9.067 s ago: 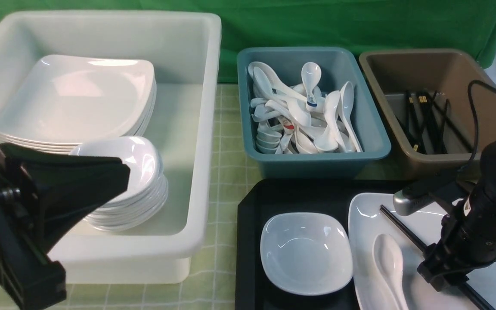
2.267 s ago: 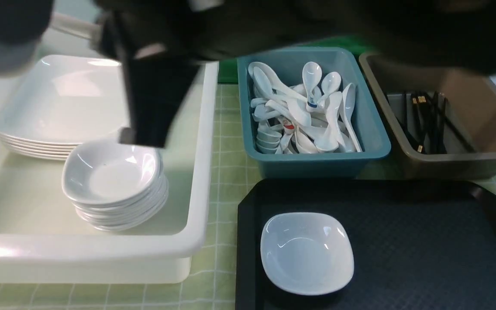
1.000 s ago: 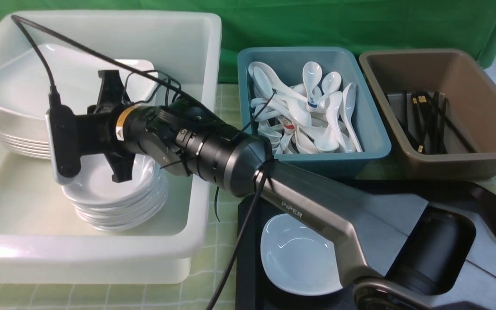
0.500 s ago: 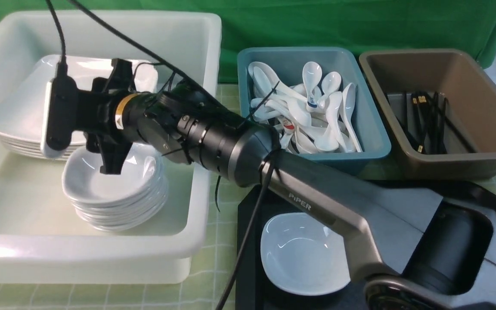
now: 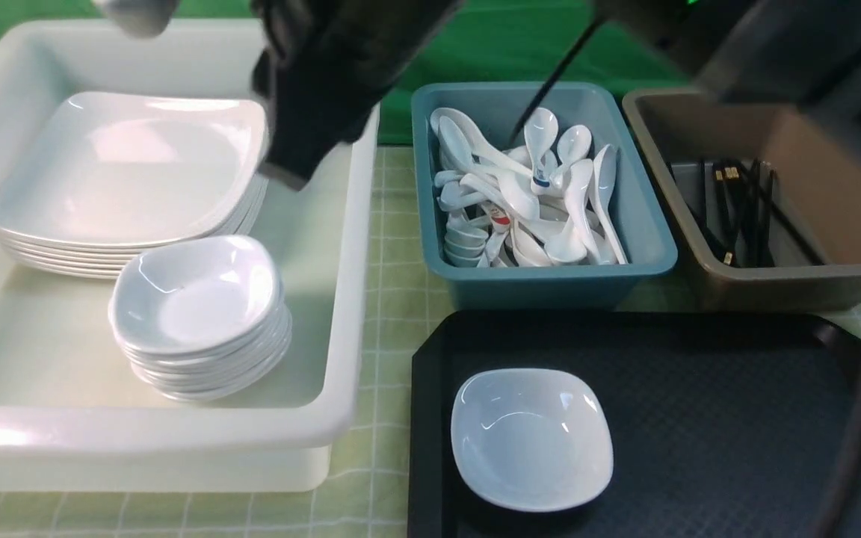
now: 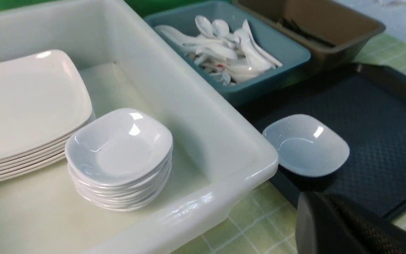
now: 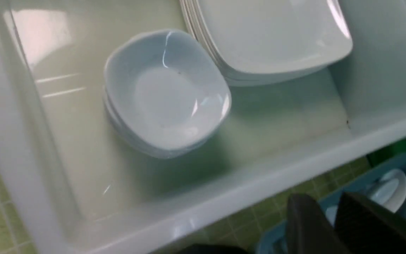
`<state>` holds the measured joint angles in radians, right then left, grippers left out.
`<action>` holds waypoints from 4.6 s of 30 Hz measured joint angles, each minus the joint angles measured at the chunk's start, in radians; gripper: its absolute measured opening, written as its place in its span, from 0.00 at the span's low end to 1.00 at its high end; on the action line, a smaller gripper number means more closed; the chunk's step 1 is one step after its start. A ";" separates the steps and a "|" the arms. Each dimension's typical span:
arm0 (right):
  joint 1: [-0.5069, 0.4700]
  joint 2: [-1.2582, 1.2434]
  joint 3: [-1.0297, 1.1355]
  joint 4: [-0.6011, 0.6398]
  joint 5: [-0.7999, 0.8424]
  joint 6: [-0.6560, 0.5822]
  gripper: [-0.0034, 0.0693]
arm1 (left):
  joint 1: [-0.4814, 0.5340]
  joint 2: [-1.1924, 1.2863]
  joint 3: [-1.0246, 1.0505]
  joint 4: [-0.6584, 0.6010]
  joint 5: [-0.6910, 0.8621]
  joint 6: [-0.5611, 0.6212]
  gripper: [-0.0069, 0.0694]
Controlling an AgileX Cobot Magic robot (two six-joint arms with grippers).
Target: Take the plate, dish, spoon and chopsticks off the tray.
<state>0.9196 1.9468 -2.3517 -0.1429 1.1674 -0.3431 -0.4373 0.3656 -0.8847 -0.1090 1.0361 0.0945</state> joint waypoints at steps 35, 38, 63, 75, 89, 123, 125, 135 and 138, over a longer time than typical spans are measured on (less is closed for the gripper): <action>0.000 -1.507 1.505 -0.080 -0.173 0.638 0.10 | -0.572 1.627 -0.519 0.230 -0.400 0.070 0.67; 0.000 -1.542 1.505 -0.081 -0.174 0.638 0.10 | -0.572 1.670 -0.524 0.301 -0.419 0.001 0.73; 0.000 -1.557 1.502 -0.081 -0.337 0.691 0.10 | -0.638 1.123 -0.554 0.286 -0.223 -0.056 0.13; 0.000 -1.475 1.460 -0.035 -0.403 0.691 0.10 | -0.215 0.945 -0.244 0.545 -0.130 -0.151 0.13; 0.000 -1.452 1.460 0.043 -0.402 0.650 0.10 | -0.081 1.145 -0.192 0.546 -0.274 -0.170 0.15; 0.000 -1.452 1.460 0.067 -0.360 0.616 0.18 | -0.211 0.131 0.471 0.009 -1.073 0.064 0.11; 0.000 -1.452 1.460 0.067 -0.360 0.616 0.18 | -0.211 0.131 0.501 0.009 -1.082 0.066 0.11; -0.075 -1.452 1.463 0.070 -0.369 0.616 0.21 | -0.211 0.137 0.596 0.016 -1.090 0.066 0.11; -0.203 -1.453 1.487 0.070 -0.385 0.616 0.23 | -0.211 0.139 0.621 0.016 -1.090 0.066 0.11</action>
<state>0.7168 0.4941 -0.8646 -0.0730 0.7819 0.2734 -0.6483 0.5049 -0.2633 -0.0927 -0.0540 0.1604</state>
